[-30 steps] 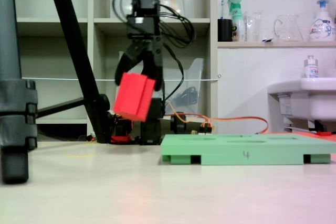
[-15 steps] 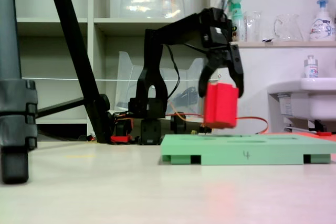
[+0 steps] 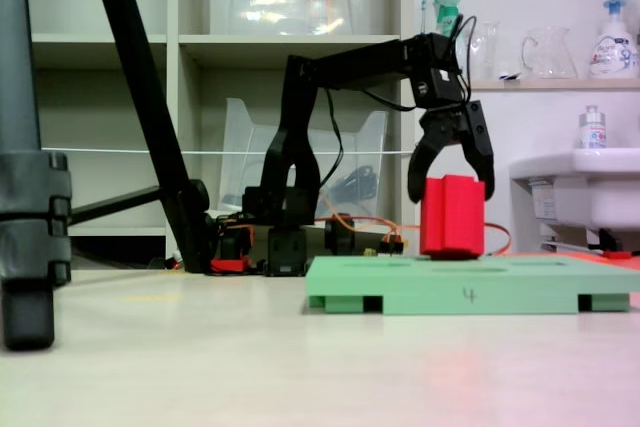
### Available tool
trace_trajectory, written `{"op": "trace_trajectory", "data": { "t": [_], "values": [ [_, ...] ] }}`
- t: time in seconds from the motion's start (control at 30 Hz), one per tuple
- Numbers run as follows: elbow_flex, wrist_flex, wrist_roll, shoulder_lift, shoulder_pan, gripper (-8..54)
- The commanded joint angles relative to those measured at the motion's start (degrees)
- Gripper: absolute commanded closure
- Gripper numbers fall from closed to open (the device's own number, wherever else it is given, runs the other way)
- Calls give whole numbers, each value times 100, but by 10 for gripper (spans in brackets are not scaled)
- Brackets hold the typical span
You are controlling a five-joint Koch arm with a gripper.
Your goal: Put the cross columnar block into the corresponding hole
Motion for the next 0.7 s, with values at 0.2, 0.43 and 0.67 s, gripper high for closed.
{"op": "trace_trajectory", "data": {
  "t": [0.2,0.43,0.67],
  "values": [
    [-97,-176,404,123,-202,221],
    [-53,-105,483,0,-211,221],
    [-53,53,483,44,-299,221]
  ]
}}
